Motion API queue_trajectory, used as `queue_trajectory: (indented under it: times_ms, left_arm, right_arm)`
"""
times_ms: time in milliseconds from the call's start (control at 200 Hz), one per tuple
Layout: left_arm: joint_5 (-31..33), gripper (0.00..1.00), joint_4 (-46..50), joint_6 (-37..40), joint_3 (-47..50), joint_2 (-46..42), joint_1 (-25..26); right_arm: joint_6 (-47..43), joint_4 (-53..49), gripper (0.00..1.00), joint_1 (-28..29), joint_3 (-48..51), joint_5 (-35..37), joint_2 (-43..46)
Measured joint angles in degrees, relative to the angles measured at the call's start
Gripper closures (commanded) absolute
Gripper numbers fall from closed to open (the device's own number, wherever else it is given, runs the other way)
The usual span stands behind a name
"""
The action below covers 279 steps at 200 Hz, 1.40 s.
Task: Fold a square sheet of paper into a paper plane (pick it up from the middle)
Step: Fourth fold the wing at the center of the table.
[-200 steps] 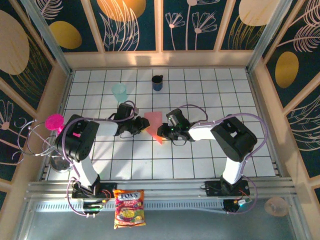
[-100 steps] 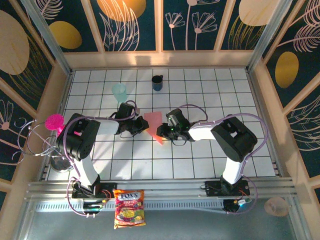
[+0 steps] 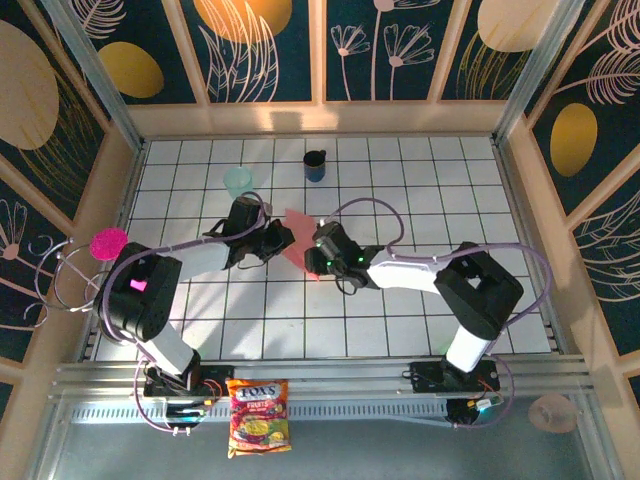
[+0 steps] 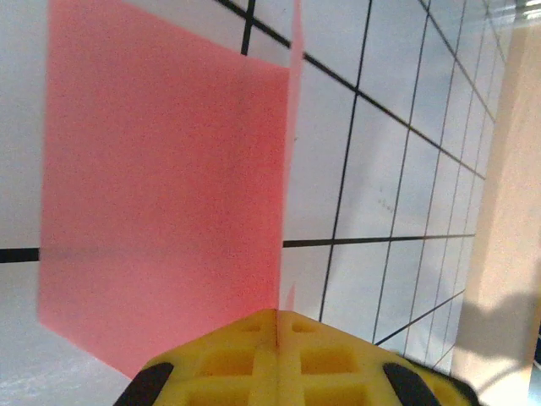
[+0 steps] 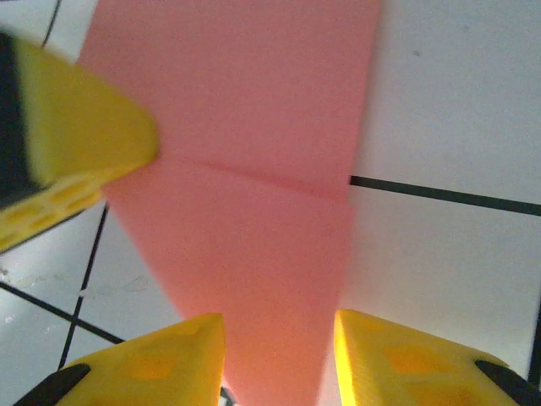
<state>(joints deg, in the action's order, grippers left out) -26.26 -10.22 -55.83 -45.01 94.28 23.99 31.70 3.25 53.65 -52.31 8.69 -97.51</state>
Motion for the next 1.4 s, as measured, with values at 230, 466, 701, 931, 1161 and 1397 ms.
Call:
queue_trajectory:
  times_ms: [230, 466, 701, 931, 1161, 1397]
  left_arm:
    - [1.46, 0.94, 1.55, -0.87, 0.00, -0.35, 0.00]
    - [1.49, 0.94, 2.14, -1.05, -0.17, -0.33, 0.02]
    - [1.66, 0.94, 2.58, -1.07, -0.22, -0.35, 0.02]
    - [1.68, 0.93, 2.78, -1.07, -0.22, -0.35, 0.07]
    - [1.66, 0.93, 2.99, -1.07, -0.31, -0.35, 0.24]
    - [1.66, 0.92, 3.28, -1.09, -0.44, -0.35, 0.33]
  right_arm:
    - [-3.37, -2.60, 0.61, 5.44, -4.35, 8.31, -1.90]
    - [-4.44, -4.46, 0.62, 6.36, -7.91, 12.22, -7.34]
    - [-4.44, -5.42, 0.63, 6.45, -8.55, 12.96, -9.20]
    - [-4.63, -5.84, 0.65, 6.45, -9.38, 13.94, -10.32]
    - [-4.85, -6.29, 0.66, 6.47, -9.70, 15.47, -10.99]
    - [-5.62, -7.21, 0.64, 6.51, -9.86, 17.55, -11.21]
